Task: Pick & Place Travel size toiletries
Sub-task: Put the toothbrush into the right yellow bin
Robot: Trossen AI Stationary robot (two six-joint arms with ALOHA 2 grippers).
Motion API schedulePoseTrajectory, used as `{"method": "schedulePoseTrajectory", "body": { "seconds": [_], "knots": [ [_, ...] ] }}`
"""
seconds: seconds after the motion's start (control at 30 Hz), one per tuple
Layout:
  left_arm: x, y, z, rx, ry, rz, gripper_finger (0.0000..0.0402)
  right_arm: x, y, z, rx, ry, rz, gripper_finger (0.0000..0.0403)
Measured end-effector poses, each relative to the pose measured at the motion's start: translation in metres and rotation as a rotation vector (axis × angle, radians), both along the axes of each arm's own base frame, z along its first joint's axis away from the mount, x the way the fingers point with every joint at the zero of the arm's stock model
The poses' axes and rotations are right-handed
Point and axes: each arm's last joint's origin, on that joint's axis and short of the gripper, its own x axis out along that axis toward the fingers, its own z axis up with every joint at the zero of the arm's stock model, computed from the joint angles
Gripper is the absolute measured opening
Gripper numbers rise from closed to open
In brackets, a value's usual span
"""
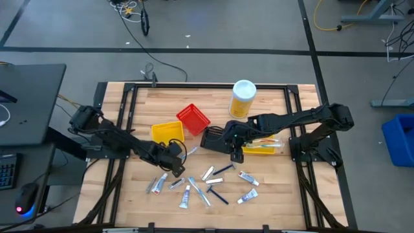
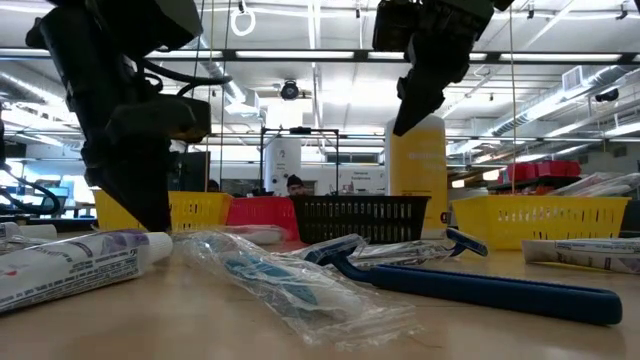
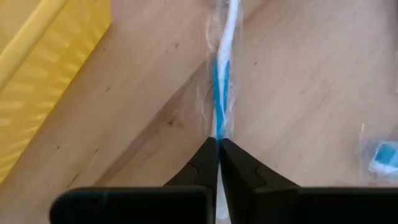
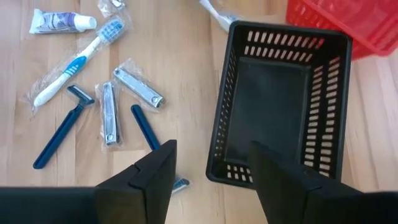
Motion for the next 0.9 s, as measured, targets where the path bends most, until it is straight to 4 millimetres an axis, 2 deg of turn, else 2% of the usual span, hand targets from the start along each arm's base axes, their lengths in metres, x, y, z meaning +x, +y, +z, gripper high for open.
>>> {"method": "schedulePoseTrajectory", "body": {
  "seconds": [0.2, 0.37, 0.57, 0.9],
  "knots": [
    [-0.003, 0.0, 0.01, -0.009, -0.033, -0.012, 0.0004, 0.008, 0.001, 0.005, -0.027, -0.102, 0.055, 0.02],
    [-0.004, 0.001, 0.011, -0.001, -0.033, -0.026, 0.0003, 0.015, 0.005, 0.011, -0.05, -0.21, 0.101, 0.0194],
    [-0.001, 0.0, 0.015, 0.023, -0.033, -0.065, 0.0002, 0.018, 0.009, 0.013, -0.061, -0.242, 0.13, 0.0191],
    [0.019, -0.013, 0.064, 0.154, -0.041, -0.236, 0.0001, 0.039, 0.016, -0.009, -0.124, -0.288, 0.226, 0.0216]
  ]
}}
